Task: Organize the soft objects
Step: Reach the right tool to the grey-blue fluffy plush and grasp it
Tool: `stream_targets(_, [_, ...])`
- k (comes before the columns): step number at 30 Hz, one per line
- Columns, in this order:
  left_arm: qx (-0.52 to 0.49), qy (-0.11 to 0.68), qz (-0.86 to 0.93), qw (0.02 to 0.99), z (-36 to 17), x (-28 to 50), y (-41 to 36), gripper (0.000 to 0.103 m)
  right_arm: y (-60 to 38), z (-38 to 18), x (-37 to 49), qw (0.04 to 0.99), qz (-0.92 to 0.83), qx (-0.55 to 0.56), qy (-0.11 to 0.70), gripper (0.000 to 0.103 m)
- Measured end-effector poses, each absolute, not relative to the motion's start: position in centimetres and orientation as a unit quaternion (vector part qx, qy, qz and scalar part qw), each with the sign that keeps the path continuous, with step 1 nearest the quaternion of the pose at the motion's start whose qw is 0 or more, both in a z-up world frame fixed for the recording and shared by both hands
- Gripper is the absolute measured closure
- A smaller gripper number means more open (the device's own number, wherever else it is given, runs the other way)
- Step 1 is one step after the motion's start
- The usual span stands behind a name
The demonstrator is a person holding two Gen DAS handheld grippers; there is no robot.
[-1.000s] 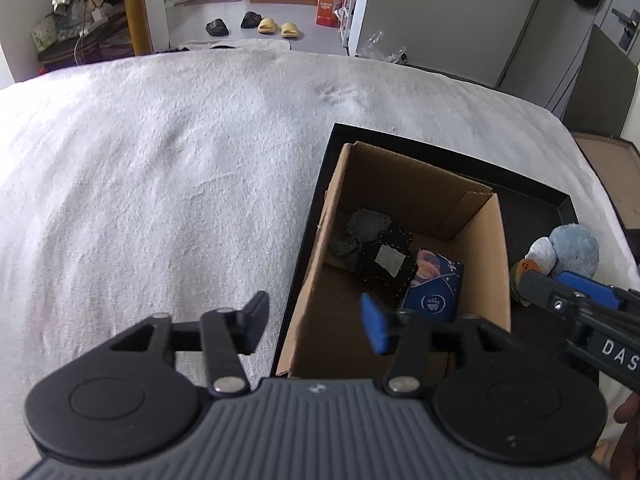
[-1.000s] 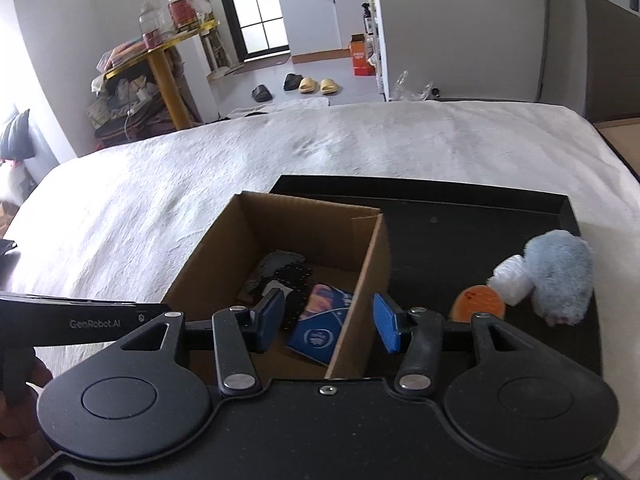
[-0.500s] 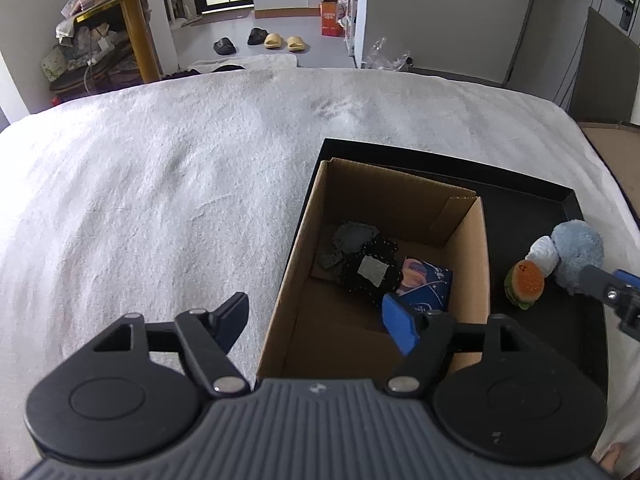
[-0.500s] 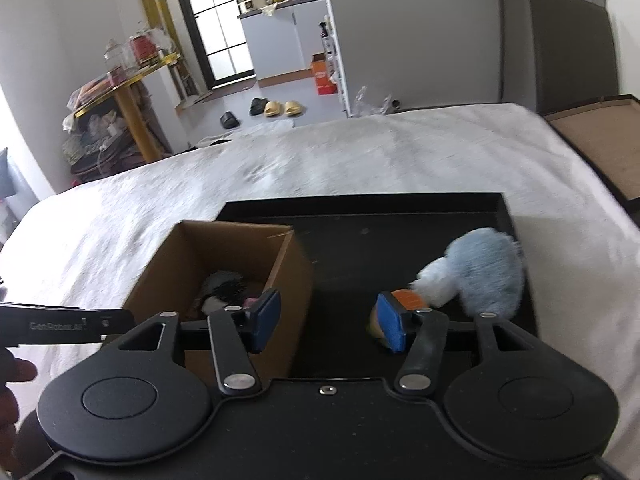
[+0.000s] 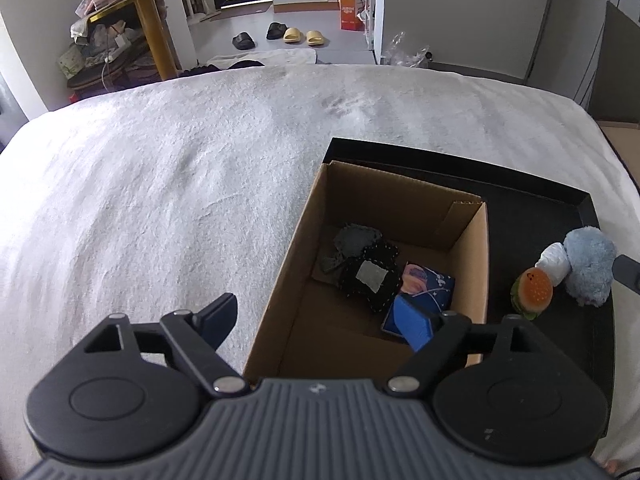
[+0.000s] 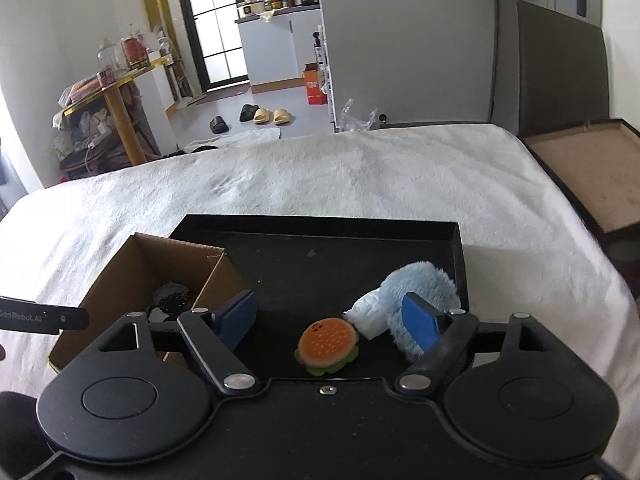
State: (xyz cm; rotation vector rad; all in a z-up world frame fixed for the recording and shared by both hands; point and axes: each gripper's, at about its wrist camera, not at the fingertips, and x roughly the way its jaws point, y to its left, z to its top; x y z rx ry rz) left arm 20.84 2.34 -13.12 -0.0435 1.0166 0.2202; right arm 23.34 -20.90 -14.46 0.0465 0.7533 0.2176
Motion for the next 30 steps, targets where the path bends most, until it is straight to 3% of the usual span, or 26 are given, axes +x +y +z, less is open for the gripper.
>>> stream_targets(6, [-0.006,0.484,0.121,0.867,-13.1,21.3,1.4,0.019,-21.9,-15.1,24.8,0.924,0.116,-0.008,0.364,0.018])
stream_targets(30, [0.075,0.49,0.175,0.85,-14.5,24.9,-1.9,0.019,-25.5,-22.7,28.5,0.923,0.098,-0.021,0.373,0.018])
